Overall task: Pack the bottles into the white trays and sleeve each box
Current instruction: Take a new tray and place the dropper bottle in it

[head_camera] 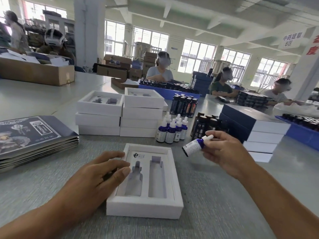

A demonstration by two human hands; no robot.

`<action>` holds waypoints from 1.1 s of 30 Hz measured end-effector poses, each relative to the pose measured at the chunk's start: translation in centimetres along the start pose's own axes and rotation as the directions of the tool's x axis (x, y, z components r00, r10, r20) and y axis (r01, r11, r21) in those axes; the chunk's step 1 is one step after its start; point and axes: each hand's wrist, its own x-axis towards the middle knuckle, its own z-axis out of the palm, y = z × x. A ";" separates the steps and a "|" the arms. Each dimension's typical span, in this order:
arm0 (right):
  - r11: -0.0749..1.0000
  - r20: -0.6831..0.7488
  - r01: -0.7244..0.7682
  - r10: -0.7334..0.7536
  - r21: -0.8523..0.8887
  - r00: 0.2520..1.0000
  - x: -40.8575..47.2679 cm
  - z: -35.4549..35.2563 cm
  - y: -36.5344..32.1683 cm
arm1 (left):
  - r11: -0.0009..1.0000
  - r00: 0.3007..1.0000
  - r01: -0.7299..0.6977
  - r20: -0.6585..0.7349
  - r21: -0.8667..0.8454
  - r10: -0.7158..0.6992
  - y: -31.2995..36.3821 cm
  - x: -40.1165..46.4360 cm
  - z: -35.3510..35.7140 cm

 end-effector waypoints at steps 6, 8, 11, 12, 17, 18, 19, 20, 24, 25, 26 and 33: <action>0.890 0.158 -0.202 0.149 0.409 0.976 -3.9 -0.9 -1.0 | 0.997 0.998 0.062 -0.026 0.039 -0.061 1.8 -0.4 0.7; 0.869 0.207 -0.233 0.156 0.436 0.966 -5.1 0.1 -1.2 | 0.995 0.997 0.078 -0.020 0.069 -0.077 2.8 -0.8 1.2; 0.918 0.295 -0.205 0.102 0.341 0.950 -6.4 2.3 -1.3 | 0.985 0.994 0.100 0.033 0.140 -0.105 3.8 -0.7 1.6; 0.936 0.323 -0.181 0.079 0.302 0.943 -6.6 3.1 -1.4 | 0.980 0.990 0.119 0.051 0.161 -0.128 4.1 -0.5 1.6; 0.990 0.443 -0.092 0.038 0.102 0.896 -6.9 6.7 -1.5 | 0.979 0.990 0.133 0.026 0.153 -0.138 5.0 -0.8 2.5; 0.993 0.453 -0.088 0.044 0.076 0.891 -6.8 7.3 -1.3 | 0.982 0.992 0.123 0.005 0.143 -0.125 4.9 -1.0 2.6; 0.995 0.462 -0.086 0.051 0.055 0.885 -6.6 8.0 -1.2 | 0.984 0.993 0.117 -0.015 0.134 -0.116 4.8 -1.1 2.7; 0.996 0.468 -0.080 0.057 0.030 0.882 -6.5 8.7 -1.0 | 0.986 0.994 0.111 -0.025 0.128 -0.109 4.7 -1.1 2.7; 0.943 0.428 0.147 -0.004 -0.300 0.904 -6.4 10.4 0.3 | 0.987 0.997 0.075 -0.016 0.143 -0.073 4.3 -1.1 2.7; 0.898 0.423 0.213 -0.034 -0.384 0.905 -6.5 10.7 0.8 | 0.987 0.998 0.067 -0.015 0.143 -0.066 4.2 -1.1 2.7; 0.847 0.419 0.275 -0.068 -0.456 0.905 -6.6 10.9 1.2 | 0.988 0.998 0.061 -0.014 0.138 -0.060 4.2 -1.1 2.7; 0.545 0.448 0.502 -0.241 -0.671 0.861 -6.9 10.6 1.3 | 0.994 0.999 0.045 -0.007 0.100 -0.045 3.7 -1.1 2.6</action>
